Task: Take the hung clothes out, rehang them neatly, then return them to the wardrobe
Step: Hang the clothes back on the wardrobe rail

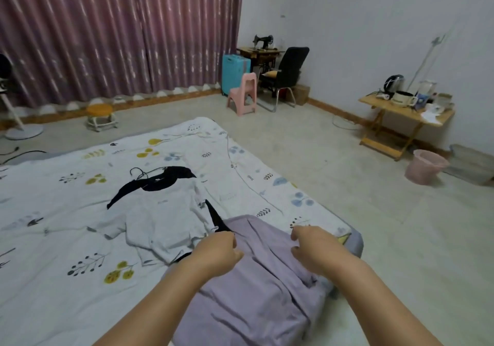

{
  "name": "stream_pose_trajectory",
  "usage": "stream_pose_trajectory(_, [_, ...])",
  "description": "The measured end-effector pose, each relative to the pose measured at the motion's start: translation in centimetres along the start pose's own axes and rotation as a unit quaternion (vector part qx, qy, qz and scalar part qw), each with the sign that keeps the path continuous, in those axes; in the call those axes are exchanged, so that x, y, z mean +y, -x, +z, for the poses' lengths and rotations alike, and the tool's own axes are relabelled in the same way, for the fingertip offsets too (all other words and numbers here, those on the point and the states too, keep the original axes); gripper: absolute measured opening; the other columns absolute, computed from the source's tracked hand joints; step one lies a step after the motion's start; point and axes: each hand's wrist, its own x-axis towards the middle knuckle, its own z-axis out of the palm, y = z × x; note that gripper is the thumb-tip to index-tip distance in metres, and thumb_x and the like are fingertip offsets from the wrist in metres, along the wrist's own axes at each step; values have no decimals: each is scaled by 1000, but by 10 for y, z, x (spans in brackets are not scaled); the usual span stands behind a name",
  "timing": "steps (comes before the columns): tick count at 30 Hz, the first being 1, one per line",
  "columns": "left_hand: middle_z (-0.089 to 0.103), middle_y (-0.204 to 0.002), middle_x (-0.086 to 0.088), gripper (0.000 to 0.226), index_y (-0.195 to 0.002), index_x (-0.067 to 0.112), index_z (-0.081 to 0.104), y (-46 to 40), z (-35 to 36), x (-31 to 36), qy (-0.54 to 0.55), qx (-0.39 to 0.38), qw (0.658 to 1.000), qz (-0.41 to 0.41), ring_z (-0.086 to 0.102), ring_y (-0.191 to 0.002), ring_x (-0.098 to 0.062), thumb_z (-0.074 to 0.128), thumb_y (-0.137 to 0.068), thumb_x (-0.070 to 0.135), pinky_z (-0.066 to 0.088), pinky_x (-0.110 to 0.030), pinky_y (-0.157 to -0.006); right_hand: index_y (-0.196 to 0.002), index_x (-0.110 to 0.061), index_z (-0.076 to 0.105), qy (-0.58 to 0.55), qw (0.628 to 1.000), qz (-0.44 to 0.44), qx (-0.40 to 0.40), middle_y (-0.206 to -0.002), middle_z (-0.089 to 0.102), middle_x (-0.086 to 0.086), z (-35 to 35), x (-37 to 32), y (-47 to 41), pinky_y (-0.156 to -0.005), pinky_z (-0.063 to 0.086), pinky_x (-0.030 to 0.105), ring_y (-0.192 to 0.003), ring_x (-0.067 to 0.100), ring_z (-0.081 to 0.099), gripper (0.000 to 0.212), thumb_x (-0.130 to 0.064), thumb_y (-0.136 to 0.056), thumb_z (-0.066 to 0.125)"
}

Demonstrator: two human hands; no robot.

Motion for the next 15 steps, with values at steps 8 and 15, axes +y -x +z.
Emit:
stream_pose_trajectory(8, [55, -107, 1, 25, -113, 18, 49, -100, -8, -49, 18, -45, 997, -63, 52, -103, -18, 40, -96, 33, 34, -22, -75, -127, -11, 46, 9, 999, -17, -30, -129, 51, 11, 6, -9, -129, -92, 40, 33, -118, 29, 47, 33, -22, -96, 40])
stream_pose_trajectory(15, [49, -132, -4, 38, -128, 16, 46, -180, 20, -89, 49, -4, 990, -133, 49, -118, -21, 41, -95, 32, 40, -27, -92, -138, -14, 34, 36, 996, -62, -61, -133, 44, 10, 60, -10, -237, -95, 38, 33, -121, 27, 41, 42, -16, -96, 37])
